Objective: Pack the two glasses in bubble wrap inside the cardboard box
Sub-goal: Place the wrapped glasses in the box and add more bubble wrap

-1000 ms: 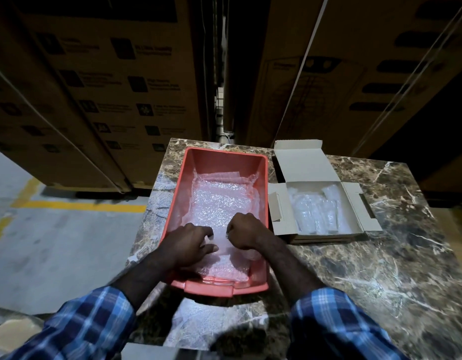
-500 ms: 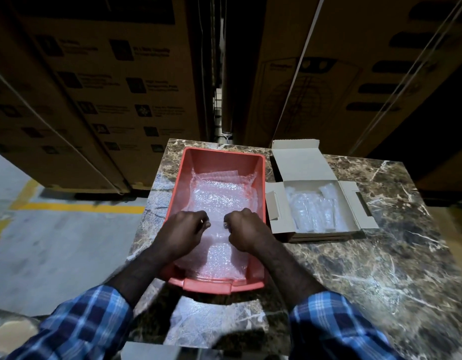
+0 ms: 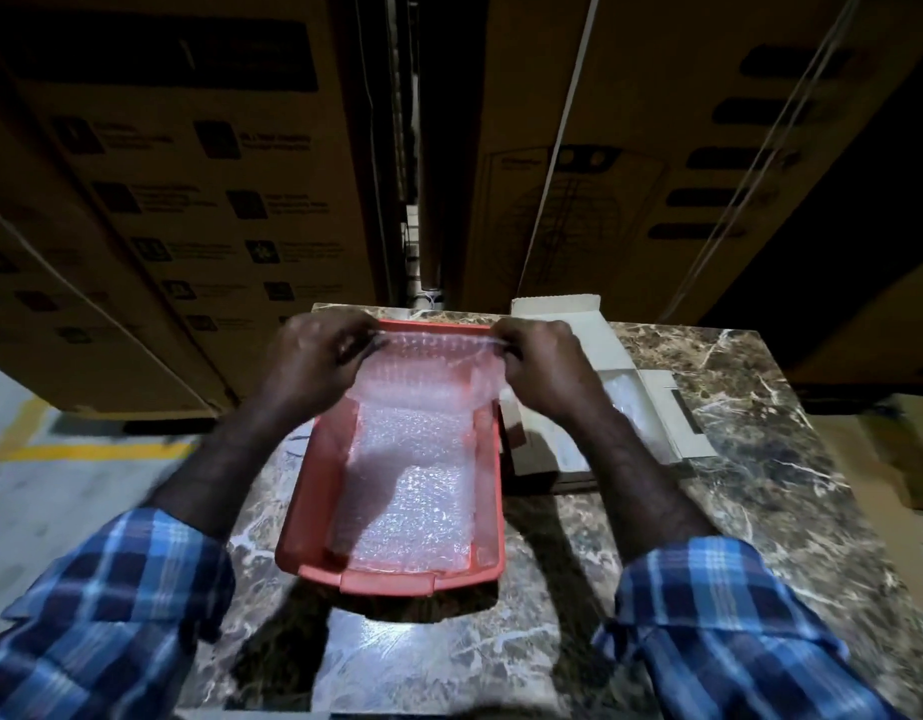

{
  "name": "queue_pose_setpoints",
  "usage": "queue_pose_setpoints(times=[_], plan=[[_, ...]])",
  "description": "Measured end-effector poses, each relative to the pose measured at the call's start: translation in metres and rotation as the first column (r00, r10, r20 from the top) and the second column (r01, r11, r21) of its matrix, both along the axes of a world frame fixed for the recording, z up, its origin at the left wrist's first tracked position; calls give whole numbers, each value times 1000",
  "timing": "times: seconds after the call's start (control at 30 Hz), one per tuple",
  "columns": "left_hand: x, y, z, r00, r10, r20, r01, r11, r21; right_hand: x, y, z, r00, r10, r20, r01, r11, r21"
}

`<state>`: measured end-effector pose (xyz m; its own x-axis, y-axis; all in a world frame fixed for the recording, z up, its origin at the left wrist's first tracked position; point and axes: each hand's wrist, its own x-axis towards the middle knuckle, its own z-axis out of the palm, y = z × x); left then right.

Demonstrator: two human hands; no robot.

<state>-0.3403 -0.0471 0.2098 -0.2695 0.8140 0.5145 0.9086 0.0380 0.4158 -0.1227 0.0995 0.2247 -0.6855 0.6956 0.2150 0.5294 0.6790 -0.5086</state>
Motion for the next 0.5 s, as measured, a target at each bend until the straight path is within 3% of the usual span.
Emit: queue_pose_setpoints(times=[0.17,0.4,0.5], plan=[[24,18,48,997,80,0,-79,984,159,39,27,46,977,-58,-206,84,989,120],[115,51,85,999,20,48,-36,926,376,131,55,82,894,-72,-441,211,939,273],[167,66,89,990,-16,137,-47,895,443,182,67,85,862,-58,-504,255,908,332]])
